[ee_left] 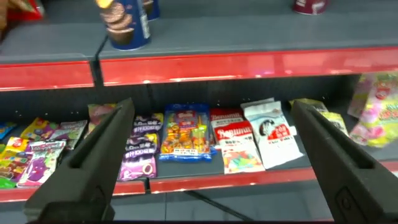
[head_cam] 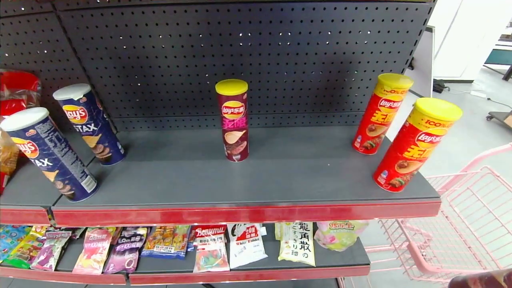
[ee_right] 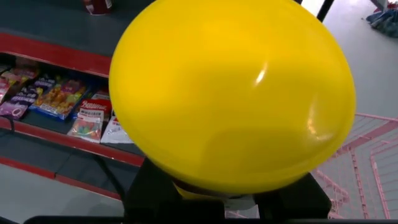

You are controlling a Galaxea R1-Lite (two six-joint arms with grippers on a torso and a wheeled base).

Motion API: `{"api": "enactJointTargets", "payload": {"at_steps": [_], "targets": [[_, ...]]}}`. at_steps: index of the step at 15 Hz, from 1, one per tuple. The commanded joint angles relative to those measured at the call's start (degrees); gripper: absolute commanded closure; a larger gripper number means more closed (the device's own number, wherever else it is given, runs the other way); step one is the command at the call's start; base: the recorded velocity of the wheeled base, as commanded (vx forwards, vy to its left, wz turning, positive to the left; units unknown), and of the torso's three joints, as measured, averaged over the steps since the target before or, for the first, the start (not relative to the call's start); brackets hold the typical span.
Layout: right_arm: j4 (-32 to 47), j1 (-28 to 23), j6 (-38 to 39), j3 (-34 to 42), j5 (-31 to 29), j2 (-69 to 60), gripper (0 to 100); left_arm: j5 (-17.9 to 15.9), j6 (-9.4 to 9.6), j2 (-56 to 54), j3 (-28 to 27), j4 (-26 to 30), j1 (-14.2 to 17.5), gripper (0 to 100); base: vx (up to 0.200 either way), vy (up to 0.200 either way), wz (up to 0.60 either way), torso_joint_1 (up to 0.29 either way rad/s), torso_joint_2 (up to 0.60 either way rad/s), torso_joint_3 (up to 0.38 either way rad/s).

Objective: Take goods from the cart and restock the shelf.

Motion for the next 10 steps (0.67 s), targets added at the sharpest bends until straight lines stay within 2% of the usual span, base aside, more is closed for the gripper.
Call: {"api": "enactJointTargets", "payload": {"at_steps": [1,6,8,10], "targets": [[0.1,0.0,-0.1,0.1,0.1,0.2,100,0.0,-0.07,0.0,0.0,0.0,0.0,0,0.2,0.0,0.0,-0.012,-0.02,0.012],[0.1,0.0,-0.1,0.6,1.5,0.5,100,0.0,-0.24,0.0,0.0,0.1,0.0,0,0.2,0.0,0.0,0.003,0.0,0.0],[0.1,0.1,0.0,0.8,1.6,0.2,100,0.0,-0.24,0.0,0.0,0.1,0.0,0,0.0,0.0,0.0,0.0,0.0,0.0],[0.1,0.1,0.1,0.9,6.5,-1.1,100,0.0,-0.24,0.0,0.0,0.1,0.0,0,0.0,0.0,0.0,0.0,0.0,0.0]]}}
